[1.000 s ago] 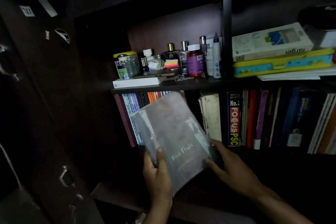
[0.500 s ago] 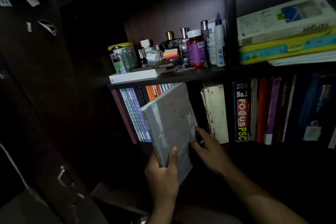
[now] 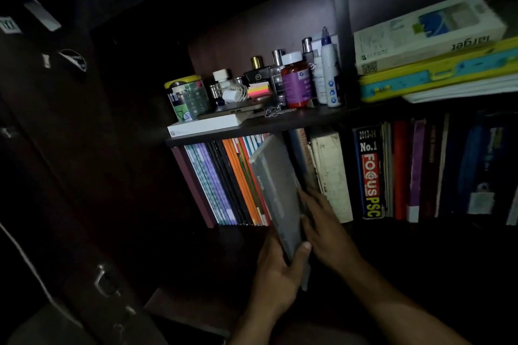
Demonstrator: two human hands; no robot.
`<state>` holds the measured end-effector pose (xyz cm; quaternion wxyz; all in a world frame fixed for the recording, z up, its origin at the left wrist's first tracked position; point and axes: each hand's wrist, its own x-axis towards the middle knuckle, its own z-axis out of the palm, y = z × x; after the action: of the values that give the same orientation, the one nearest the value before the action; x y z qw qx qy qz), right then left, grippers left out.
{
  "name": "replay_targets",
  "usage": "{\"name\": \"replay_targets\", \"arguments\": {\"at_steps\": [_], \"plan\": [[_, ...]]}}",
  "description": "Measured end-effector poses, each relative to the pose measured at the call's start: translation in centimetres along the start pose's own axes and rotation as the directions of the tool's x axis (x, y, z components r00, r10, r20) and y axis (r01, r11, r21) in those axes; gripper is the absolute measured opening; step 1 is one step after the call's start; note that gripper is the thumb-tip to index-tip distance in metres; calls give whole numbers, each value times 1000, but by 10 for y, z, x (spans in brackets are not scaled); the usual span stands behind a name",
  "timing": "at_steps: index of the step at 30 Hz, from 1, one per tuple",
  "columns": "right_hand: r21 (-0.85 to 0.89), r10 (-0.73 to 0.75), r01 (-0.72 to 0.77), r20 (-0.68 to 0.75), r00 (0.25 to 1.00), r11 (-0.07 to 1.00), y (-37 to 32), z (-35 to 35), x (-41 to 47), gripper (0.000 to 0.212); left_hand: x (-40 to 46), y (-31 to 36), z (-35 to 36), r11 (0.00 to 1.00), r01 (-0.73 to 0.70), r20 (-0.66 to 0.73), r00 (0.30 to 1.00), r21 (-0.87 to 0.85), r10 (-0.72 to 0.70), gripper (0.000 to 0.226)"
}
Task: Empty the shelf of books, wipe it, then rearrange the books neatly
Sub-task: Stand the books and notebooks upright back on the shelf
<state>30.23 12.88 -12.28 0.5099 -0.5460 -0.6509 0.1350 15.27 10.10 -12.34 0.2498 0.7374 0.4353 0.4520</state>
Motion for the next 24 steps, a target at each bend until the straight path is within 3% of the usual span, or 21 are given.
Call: {"name": "replay_targets", "arguments": {"at_steps": [3,10,13,15,18,24], "plan": [[23,11,-10,-40,999,1000,0,1,3,55,2,7,2,993,-39,89,996,113,29,69],[-109,55,-78,-199,978,991,-5,4,8,37,10,30,7,932,-79,106,993,354,44,69],[-42,6,-11,-126,992,999,-12,1,1,51,17,24,11,936,-14,23,1000,351,7,53],[-48,-33,27,-140,990,998,-12,-1,0,61,24,21,13,916,-20,-30,999,400,35,63],[32,-26,32,-167,986,999,-11,0,-2,59,34,22,14,911,-10,-73,996,413,44,76],[-23,39,-41,-82,996,999,2,5,1,59,70,20,21,853,46,13,998,519,-62,69]]}}
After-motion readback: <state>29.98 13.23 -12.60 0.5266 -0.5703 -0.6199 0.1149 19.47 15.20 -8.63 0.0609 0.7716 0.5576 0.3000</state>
